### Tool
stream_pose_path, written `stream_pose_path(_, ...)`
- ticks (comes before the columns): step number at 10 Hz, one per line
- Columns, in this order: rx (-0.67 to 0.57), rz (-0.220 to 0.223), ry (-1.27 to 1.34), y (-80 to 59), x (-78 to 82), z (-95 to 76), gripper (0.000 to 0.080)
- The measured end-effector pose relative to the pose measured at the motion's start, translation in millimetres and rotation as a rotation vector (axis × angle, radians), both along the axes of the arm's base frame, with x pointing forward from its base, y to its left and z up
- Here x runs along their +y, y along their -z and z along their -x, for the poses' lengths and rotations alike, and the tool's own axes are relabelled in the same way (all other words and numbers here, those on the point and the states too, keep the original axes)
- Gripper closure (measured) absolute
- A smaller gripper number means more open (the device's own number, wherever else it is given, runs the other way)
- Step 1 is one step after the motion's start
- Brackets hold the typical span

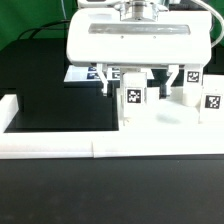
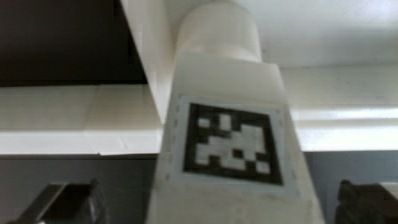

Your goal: Assemble square table

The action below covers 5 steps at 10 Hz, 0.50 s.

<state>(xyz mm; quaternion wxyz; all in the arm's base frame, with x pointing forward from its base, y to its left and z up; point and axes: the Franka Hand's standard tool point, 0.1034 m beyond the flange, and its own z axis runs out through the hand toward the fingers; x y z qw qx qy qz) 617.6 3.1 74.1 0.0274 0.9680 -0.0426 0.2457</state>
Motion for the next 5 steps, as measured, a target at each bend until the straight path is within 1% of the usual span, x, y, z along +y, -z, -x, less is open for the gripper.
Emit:
stream_pose_path(1, 0.064, -0.029, 0.008, -11.9, 0.8, 1.5, 0.0150)
stream_pose_path(2, 0.079, -0.041, 0.006, -20.0, 4.2, -0.8, 0.0150)
stream_pose_path(3, 0.113, -0.051, 0.006, -20.1, 6.2, -0.7, 0.0150)
stream_pose_path(4, 0.220, -0.075, 0.008, -16.7, 7.6, 2.7, 0.0150)
stream_pose_path(5, 0.282, -0.092, 0.010, -18.3, 8.5, -1.4, 0.0150)
